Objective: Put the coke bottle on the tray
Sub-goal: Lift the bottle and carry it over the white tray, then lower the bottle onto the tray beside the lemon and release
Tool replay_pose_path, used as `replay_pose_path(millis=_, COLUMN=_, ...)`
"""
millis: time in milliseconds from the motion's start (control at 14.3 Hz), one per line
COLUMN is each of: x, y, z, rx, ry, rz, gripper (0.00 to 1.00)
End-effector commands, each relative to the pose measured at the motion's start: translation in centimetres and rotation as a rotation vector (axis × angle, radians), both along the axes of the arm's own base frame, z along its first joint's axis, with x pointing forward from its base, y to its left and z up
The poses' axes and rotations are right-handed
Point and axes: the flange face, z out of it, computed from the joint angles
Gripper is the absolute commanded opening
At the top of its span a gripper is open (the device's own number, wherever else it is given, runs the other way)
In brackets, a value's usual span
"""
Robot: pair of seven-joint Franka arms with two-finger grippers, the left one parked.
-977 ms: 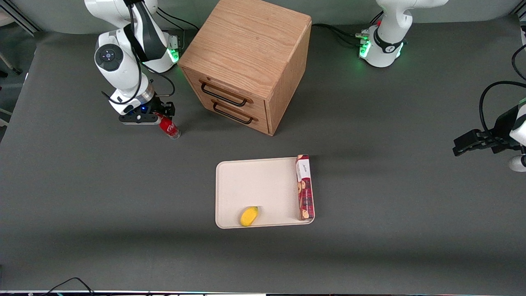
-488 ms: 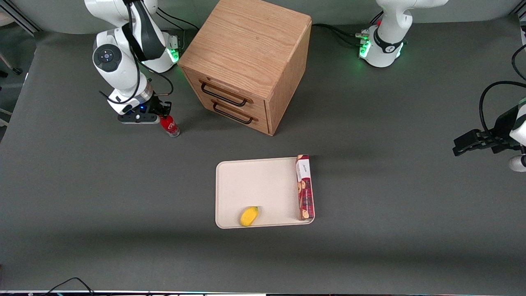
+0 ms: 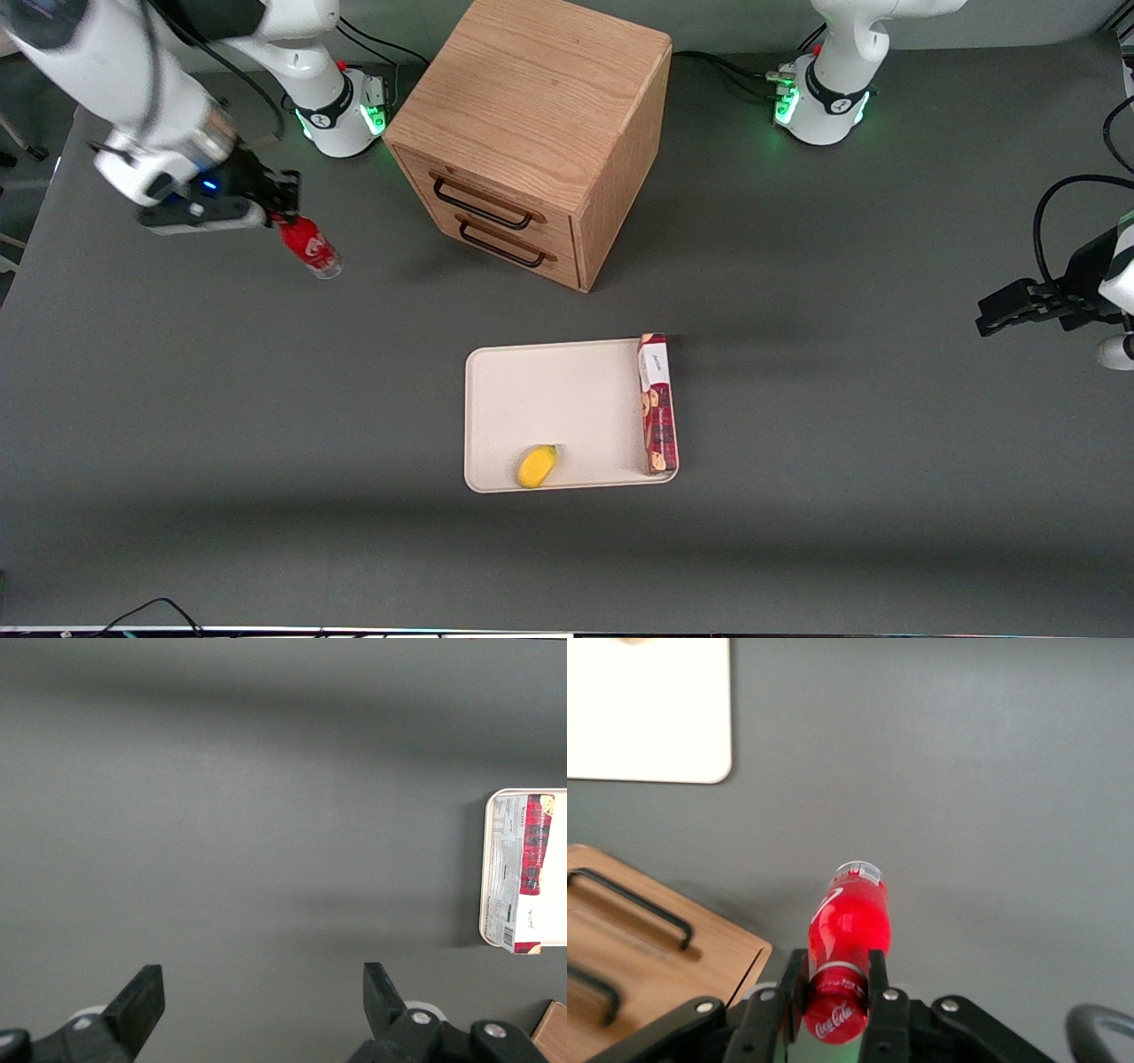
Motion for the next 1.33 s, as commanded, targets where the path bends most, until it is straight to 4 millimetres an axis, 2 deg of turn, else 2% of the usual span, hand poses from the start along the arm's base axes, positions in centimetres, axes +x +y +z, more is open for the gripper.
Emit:
replay_pose_path(millis=0, x=5.3, y=1.4, z=7.3, rx=0.051, ry=0.026, rz=0.040, gripper=0.00)
replay_pose_path(millis=70, x=6.9, y=1.8, z=8.6, rx=0.068, ry=0.033, rz=0.023, gripper=0.00)
replay_pose_path(millis=140, x=8.3, y=2.9, z=8.8, rx=0.084, ry=0.047, rz=-0.012, gripper=0.00)
replay_pose_path(millis=209, x=9.6, y=4.8, z=7.9, rx=0.096, ry=0.066, rz=-0.032, gripper=0.00)
replay_pose_path(millis=419, x=13.2, y=11.4, z=3.1, rx=0.150, ry=0.110, rz=-0.173, gripper=0.00)
replay_pose_path(millis=628, x=16.6, y=15.3, z=-2.9, rx=0.154, ry=0.071, rz=-0.282, gripper=0.00)
replay_pose_path(millis=767, x=17.3, y=18.9, z=-8.5, rx=0.118, ry=0.065, rz=-0.327, gripper=0.00)
replay_pose_path(millis=907, x=17.2, y=21.7, z=-14.5, rx=0.078, ry=0.033, rz=-0.352, gripper=0.00)
replay_pose_path(millis=1047, x=16.6, y=22.8, z=-19.2, rx=0.049, ry=0.005, rz=-0.358, gripper=0.00)
replay_pose_path(millis=1186, x=15.5, y=23.1, z=-22.6, rx=0.015, ry=-0.009, rz=-0.345, gripper=0.00)
replay_pose_path(millis=1256, x=15.2, y=23.0, z=-23.6, rx=0.004, ry=-0.017, rz=-0.344, gripper=0.00)
